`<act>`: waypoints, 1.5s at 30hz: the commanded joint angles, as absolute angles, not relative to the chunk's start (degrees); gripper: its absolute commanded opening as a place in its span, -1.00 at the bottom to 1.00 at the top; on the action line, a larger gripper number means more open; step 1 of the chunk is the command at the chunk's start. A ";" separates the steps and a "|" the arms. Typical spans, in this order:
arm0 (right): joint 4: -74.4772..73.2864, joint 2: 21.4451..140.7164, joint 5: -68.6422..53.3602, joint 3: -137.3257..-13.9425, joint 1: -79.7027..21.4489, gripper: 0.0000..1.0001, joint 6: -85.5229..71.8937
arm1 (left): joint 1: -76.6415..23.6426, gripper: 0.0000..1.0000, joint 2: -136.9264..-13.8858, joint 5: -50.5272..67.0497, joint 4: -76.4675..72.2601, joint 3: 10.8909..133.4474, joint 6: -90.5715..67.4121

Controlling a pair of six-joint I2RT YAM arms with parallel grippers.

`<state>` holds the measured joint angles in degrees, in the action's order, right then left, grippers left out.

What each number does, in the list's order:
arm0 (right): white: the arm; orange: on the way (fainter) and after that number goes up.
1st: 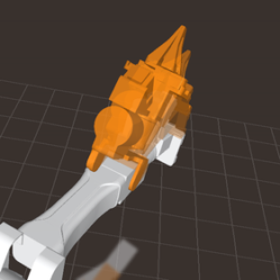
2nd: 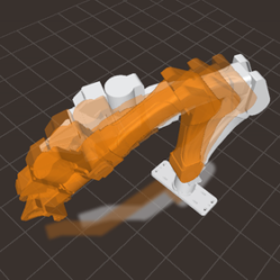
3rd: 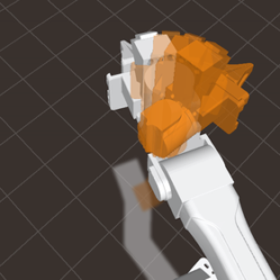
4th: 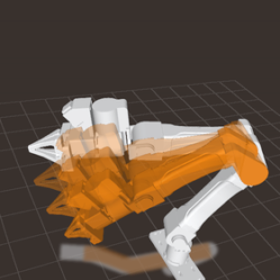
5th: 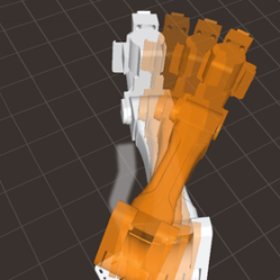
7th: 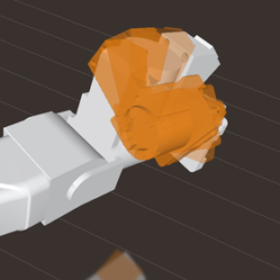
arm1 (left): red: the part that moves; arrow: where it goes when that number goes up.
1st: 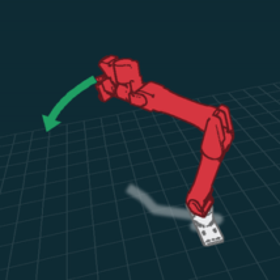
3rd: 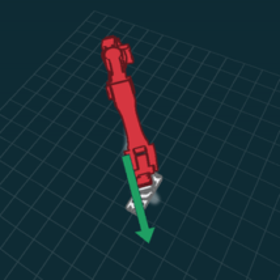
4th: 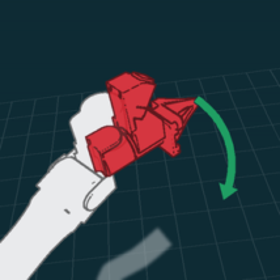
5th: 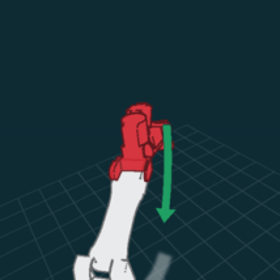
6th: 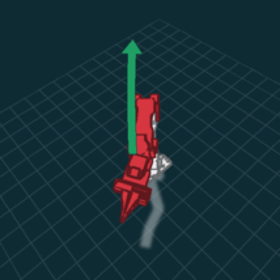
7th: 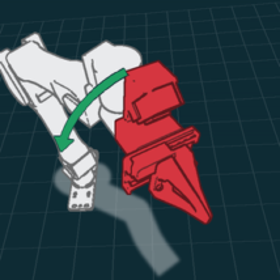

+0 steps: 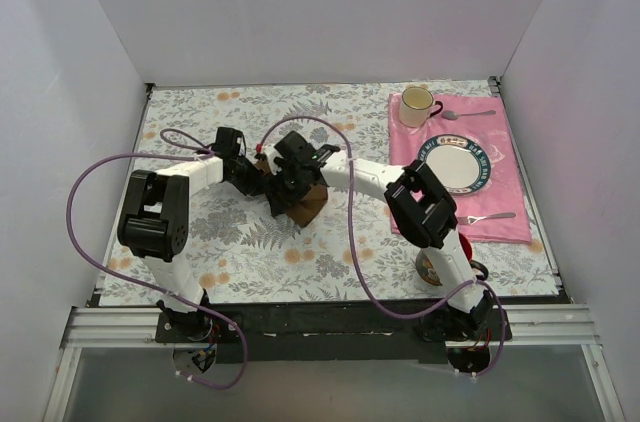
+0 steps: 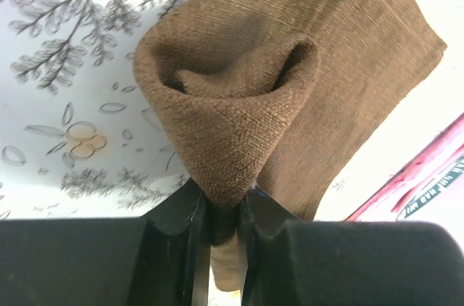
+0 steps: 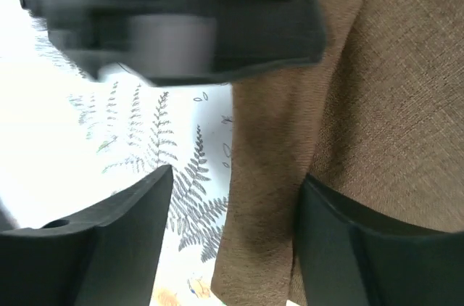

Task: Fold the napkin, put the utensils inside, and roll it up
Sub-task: Roll the napkin with the utensil

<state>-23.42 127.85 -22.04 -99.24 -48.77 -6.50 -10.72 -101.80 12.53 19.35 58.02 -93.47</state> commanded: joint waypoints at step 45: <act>-7.12 138.86 -51.41 -90.96 -39.20 -0.96 -23.55 | -10.46 -0.08 -92.02 21.79 11.17 53.87 -86.92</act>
